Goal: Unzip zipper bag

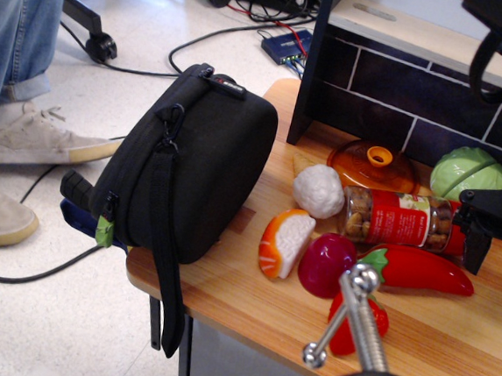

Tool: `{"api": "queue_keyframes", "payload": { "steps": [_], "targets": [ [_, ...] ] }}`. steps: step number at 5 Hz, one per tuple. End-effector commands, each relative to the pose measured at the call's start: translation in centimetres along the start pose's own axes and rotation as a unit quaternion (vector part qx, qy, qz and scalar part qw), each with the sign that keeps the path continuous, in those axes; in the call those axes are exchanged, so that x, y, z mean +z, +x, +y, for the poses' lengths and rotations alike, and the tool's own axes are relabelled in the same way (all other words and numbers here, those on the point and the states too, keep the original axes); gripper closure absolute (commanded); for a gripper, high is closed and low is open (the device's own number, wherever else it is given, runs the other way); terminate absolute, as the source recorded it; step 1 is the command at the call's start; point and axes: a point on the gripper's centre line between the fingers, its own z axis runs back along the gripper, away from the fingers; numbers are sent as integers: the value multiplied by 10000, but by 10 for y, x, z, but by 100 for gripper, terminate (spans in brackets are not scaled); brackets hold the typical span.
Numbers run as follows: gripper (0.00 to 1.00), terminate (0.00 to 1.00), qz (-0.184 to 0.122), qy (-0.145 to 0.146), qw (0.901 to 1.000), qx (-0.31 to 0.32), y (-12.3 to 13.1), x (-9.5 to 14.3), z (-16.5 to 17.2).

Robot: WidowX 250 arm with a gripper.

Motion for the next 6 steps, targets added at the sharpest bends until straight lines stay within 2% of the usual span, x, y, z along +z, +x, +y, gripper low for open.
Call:
{"api": "queue_keyframes", "payload": {
  "steps": [1,2,3,4,5,6],
  "targets": [
    [0,0,0,0,10000,0,0,0,0],
    [0,0,281,-357,9990,35,-3,40,19],
    [0,0,333,-640,9974,-42,-13,83,45],
    [0,0,457,-619,9967,-267,-33,114,83],
    [0,0,659,-453,9950,-591,-65,137,132],
    [0,0,713,-301,9951,-623,-80,155,175]
  ]
}}
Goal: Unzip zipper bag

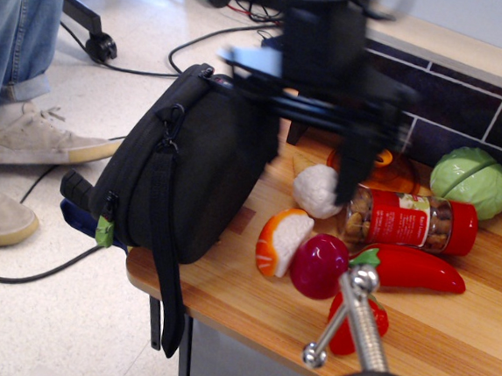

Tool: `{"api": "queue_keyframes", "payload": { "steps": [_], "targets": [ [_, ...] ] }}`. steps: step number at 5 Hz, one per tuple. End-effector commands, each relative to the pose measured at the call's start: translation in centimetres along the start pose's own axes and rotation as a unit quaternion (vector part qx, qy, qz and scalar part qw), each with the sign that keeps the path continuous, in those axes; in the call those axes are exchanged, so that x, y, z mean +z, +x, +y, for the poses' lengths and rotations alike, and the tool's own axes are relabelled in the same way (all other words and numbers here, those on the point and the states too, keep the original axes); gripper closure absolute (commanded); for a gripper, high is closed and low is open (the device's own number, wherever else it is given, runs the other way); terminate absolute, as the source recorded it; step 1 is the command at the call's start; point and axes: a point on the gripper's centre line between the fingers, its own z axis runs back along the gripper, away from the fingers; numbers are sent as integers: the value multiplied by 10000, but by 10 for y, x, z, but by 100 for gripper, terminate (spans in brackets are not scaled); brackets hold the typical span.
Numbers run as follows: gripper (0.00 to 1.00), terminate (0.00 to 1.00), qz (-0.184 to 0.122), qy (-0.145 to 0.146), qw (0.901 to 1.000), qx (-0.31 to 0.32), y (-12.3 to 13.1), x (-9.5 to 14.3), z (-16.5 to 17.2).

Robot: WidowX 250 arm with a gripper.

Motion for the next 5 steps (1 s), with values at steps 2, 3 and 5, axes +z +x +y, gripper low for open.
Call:
{"api": "queue_keyframes", "payload": {
  "steps": [2,3,5],
  "targets": [
    [0,0,-188,566,9976,-350,-34,-11,87],
    [0,0,-184,872,9957,-244,-32,-39,111],
    [0,0,-346,1215,9916,-292,-42,-71,126]
  ]
}}
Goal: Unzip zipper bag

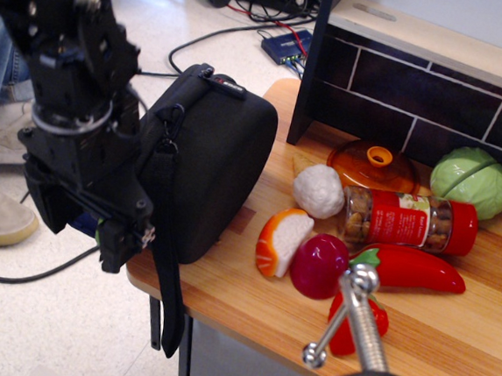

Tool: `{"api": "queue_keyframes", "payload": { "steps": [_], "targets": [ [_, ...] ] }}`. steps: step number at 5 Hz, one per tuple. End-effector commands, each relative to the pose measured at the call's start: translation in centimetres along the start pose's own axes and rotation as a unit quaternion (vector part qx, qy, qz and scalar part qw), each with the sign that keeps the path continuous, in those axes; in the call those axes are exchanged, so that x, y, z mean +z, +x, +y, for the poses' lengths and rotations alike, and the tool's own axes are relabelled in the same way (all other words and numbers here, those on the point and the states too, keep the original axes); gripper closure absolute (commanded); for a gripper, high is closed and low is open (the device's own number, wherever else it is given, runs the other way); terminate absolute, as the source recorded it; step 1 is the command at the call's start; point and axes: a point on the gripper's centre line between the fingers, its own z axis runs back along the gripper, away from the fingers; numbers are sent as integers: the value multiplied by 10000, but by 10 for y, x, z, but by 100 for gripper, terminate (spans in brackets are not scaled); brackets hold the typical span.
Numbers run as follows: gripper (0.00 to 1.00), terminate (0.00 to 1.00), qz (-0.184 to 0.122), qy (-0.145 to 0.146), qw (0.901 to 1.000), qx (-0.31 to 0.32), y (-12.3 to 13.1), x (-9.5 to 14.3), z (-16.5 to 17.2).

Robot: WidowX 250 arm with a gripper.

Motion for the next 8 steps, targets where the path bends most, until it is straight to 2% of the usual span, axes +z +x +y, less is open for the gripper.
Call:
{"api": "queue_keyframes", "payload": {
  "steps": [1,3,4,5,7,8],
  "targets": [
    [0,0,-306,156,9994,-8,6,-9,2],
    [0,0,-475,101,9988,89,14,-11,-3],
    [100,0,-523,60,9985,116,15,-9,-5],
    [100,0,-696,60,9974,159,20,-2,-4],
    [100,0,-1207,-322,9906,564,47,57,-4],
    [100,0,-1233,-470,9882,783,63,80,-7]
  ]
}}
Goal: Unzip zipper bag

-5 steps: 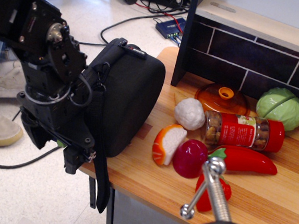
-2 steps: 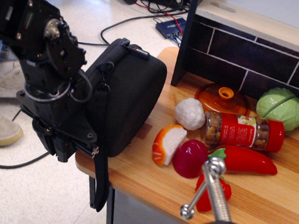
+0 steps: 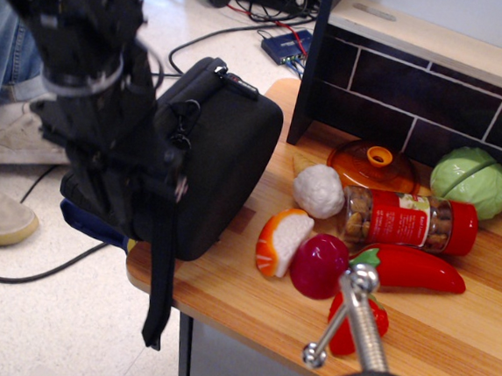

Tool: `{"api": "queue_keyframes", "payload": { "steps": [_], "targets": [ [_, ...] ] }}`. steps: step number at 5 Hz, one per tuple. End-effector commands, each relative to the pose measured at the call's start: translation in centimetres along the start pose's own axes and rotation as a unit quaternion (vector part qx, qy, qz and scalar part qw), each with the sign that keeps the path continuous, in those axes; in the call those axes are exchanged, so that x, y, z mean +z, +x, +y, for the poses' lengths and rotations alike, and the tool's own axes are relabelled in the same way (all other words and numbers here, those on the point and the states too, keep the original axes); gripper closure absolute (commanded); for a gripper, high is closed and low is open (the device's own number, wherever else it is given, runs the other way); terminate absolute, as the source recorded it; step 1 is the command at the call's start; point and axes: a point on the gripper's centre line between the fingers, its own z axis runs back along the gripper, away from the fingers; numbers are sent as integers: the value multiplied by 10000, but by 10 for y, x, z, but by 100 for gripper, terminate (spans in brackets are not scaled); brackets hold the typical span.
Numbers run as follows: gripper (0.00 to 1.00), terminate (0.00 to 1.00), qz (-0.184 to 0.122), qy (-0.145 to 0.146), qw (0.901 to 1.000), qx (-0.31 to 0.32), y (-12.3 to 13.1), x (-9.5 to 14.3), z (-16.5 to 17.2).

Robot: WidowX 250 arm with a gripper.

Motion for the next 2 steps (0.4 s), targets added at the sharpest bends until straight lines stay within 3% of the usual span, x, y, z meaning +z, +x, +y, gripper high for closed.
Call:
{"api": "queue_keyframes", "payload": {
  "steps": [1,2],
  "targets": [
    [100,0,-518,-280,9976,377,58,54,-9],
    [100,100,-416,-209,9982,373,64,58,-10]
  ]
}}
